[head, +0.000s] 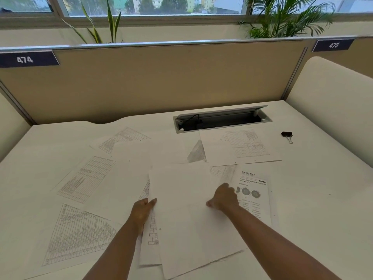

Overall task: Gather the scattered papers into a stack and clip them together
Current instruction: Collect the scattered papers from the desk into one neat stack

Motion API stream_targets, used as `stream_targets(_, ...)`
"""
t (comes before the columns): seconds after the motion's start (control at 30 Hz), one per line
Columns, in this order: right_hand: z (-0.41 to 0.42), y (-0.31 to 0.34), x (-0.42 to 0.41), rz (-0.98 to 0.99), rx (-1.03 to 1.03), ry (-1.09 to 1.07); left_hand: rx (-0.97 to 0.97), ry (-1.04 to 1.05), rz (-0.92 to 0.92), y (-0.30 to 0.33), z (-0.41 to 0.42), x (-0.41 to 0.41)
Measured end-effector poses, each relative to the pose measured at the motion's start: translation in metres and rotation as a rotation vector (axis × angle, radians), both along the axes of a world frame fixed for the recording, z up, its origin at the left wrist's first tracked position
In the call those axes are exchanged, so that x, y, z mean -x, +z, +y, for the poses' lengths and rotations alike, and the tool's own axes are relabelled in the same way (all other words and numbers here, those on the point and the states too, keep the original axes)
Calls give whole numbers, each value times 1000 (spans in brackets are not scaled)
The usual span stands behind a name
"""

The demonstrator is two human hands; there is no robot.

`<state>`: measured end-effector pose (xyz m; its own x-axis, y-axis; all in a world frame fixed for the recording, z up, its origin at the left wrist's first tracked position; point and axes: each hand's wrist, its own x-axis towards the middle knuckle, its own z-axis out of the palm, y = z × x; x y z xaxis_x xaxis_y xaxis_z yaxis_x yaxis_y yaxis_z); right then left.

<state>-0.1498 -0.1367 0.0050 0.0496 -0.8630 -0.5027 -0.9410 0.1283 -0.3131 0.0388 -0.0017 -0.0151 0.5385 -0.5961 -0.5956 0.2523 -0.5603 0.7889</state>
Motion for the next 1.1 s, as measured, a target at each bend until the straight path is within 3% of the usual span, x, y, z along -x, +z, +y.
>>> stream_targets(0.2, -15, 16, 0, -22, 92, 33, 12, 41, 10, 1, 1, 0)
stream_targets(0.43, -14, 15, 1, 53, -51, 198, 42, 34, 28, 3, 1, 3)
stream_targets(0.53, -12, 10, 0, -3, -95, 120, 36, 36, 35, 2, 1, 3)
stream_targets(0.77, -27, 34, 1, -148, 76, 23, 33, 57, 58, -2, 3, -2)
stream_targets(0.83, -34, 60, 1, -129, 194, 36, 34, 50, 65, -1, 2, 0)
stream_targets(1.0, -25, 150, -7, 1, 868, 144, 18, 53, 60, -6, 1, -4)
stream_targets(1.1, -13, 184, -19, 46, 985, 251, 66, 23, 11, -5, 0, 1)
